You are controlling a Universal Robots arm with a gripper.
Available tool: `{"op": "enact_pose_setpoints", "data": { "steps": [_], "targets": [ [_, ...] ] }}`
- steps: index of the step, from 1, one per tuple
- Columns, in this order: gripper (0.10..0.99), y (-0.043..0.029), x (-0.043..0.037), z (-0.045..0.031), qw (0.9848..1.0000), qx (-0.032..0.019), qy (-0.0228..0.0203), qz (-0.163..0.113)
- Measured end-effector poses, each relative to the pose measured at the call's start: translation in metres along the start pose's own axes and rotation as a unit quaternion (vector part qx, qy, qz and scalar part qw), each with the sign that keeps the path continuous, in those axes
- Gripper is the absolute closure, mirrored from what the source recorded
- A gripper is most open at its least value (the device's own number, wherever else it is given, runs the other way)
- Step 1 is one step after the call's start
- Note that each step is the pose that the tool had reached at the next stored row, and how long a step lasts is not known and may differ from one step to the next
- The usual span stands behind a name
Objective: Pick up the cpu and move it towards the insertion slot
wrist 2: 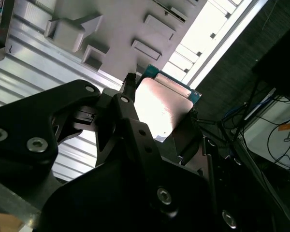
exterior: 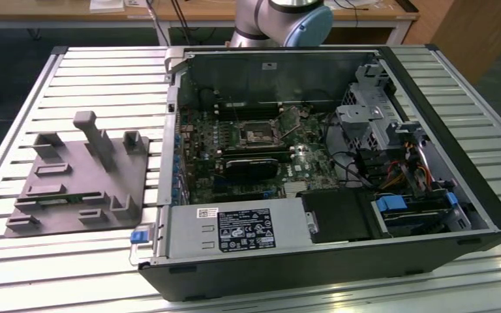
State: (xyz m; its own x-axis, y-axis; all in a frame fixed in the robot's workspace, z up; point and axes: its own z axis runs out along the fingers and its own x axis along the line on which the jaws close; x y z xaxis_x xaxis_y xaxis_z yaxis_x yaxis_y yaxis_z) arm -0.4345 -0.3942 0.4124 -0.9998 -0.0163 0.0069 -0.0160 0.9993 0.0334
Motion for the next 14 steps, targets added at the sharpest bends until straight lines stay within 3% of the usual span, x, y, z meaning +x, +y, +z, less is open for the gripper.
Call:
{"op": "enact_pose_setpoints", "data": {
  "steps": [8,14],
  "targets": [
    [0.541,0.0007,0.0002,-0.0169,1.0000,0.0000,-0.0001,0.000],
    [0.541,0.0006,-0.0097,-0.0182,1.0000,0.0000,0.0000,0.000]
  ]
}}
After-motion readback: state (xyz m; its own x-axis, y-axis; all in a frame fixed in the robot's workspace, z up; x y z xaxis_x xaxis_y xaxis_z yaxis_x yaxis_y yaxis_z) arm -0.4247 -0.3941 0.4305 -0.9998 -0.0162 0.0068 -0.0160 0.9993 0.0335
